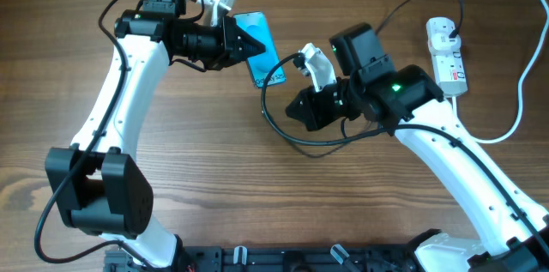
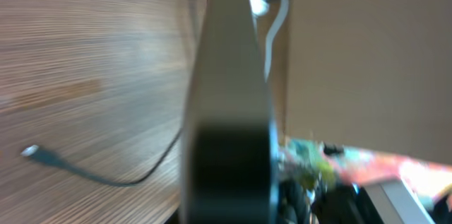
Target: Plug charger to phone and switch on socket
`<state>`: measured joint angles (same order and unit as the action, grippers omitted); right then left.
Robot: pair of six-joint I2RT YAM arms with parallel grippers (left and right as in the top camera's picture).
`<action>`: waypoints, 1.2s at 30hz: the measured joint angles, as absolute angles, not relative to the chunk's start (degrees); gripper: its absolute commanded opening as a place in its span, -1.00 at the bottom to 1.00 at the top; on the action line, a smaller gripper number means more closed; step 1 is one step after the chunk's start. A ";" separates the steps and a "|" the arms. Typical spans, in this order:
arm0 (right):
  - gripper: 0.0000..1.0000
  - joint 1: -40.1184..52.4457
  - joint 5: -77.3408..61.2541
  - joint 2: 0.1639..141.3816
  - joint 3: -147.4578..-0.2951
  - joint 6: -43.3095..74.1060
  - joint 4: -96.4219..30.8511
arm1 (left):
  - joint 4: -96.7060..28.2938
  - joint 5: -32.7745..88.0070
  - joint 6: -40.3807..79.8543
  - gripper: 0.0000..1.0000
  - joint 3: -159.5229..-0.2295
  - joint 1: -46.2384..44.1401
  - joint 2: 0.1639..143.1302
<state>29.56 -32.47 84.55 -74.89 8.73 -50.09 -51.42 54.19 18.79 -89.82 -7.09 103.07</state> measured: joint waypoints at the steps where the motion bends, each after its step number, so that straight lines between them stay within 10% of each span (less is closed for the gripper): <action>1: -0.89 29.93 -31.68 84.64 -74.26 8.71 -49.87 | -51.42 52.75 20.14 -0.92 -89.82 -6.85 103.07; 8: -0.34 35.88 -19.92 91.70 -71.90 2.96 -44.66 | -53.23 48.42 26.59 -0.92 -89.84 0.36 103.07; 36: -0.57 40.21 -8.43 113.60 -71.64 -11.86 -27.62 | -57.69 45.60 26.87 -0.92 -89.82 7.99 103.07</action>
<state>40.21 -8.43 113.60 -71.64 -11.86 -27.62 -57.69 45.60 26.87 -89.82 7.99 103.07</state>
